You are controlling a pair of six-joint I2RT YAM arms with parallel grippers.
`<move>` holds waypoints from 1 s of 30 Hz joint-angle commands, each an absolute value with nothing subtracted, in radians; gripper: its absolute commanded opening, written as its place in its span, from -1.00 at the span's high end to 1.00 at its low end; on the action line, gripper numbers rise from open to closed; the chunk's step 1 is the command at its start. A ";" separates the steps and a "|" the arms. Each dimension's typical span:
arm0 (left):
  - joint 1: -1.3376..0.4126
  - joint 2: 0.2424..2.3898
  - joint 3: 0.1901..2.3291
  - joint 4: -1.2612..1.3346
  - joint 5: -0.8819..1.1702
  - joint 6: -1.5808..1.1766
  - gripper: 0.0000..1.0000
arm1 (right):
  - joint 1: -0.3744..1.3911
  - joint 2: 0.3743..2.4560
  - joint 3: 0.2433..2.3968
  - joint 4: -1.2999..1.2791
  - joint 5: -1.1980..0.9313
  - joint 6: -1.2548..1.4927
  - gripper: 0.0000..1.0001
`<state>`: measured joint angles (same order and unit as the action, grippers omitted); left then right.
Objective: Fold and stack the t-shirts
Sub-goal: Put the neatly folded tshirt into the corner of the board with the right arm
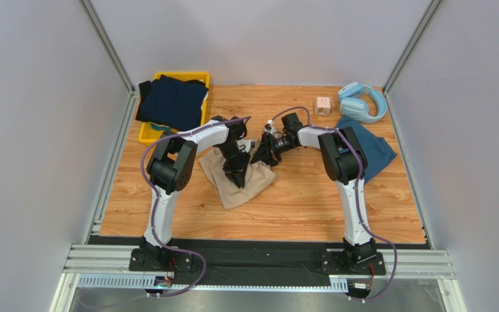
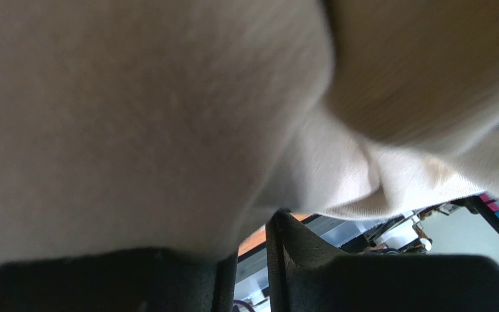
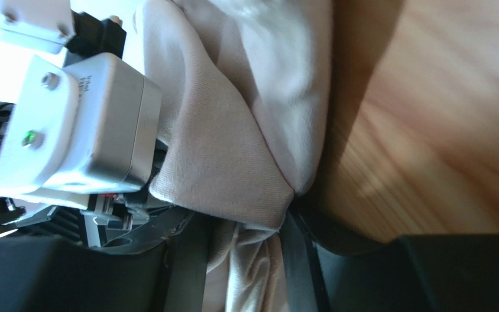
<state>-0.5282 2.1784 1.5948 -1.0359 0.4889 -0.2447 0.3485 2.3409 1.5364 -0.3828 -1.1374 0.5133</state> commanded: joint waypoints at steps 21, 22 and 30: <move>-0.479 2.080 1.505 -0.959 0.252 -0.204 0.45 | 0.341 2.066 1.425 -0.552 -0.905 0.500 1.00; -0.477 2.069 1.505 -0.962 0.236 -0.206 0.45 | 0.338 2.060 1.439 -0.587 -0.887 0.450 0.99; -0.448 1.955 1.512 -1.009 0.184 -0.224 0.45 | 0.287 2.051 1.569 -0.847 -0.769 0.325 1.00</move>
